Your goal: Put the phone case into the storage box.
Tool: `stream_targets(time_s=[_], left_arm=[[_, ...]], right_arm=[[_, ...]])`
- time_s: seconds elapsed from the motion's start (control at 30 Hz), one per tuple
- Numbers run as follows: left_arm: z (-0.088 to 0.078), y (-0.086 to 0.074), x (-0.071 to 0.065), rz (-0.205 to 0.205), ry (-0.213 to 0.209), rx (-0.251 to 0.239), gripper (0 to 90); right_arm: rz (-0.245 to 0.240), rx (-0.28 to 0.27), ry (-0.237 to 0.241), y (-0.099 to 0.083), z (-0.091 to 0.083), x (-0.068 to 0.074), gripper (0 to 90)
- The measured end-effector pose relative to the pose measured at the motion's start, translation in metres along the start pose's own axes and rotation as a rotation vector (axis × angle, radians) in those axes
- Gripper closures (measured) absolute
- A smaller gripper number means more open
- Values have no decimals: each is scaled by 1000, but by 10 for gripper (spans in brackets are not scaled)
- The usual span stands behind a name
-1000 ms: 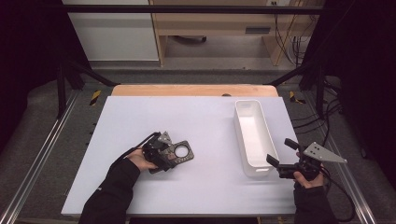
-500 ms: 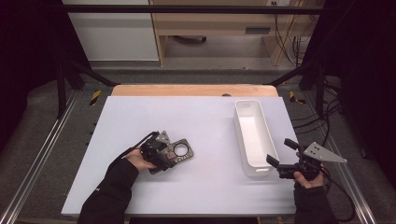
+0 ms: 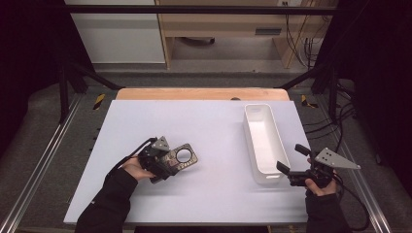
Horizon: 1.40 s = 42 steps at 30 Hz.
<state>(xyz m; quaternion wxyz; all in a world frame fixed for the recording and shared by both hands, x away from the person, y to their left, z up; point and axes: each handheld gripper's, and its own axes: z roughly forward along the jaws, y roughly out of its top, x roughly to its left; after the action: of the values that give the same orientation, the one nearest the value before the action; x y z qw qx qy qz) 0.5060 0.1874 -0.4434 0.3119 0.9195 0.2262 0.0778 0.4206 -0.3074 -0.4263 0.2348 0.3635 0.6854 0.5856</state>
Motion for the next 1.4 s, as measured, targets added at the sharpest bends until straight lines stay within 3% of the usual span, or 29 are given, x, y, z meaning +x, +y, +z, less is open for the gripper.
stream_targets(time_s=[0.6,1.0,1.4], left_arm=[[-26,-9,-21,-2,-26,-66,114],[-30,-1,-39,47,-69,-79,114],[-29,5,-46,77,-113,-86,114]], right_arm=[[-26,2,47,10,1,10,3],[-91,82,154,19,17,34,3],[-114,130,224,23,33,53,3]])
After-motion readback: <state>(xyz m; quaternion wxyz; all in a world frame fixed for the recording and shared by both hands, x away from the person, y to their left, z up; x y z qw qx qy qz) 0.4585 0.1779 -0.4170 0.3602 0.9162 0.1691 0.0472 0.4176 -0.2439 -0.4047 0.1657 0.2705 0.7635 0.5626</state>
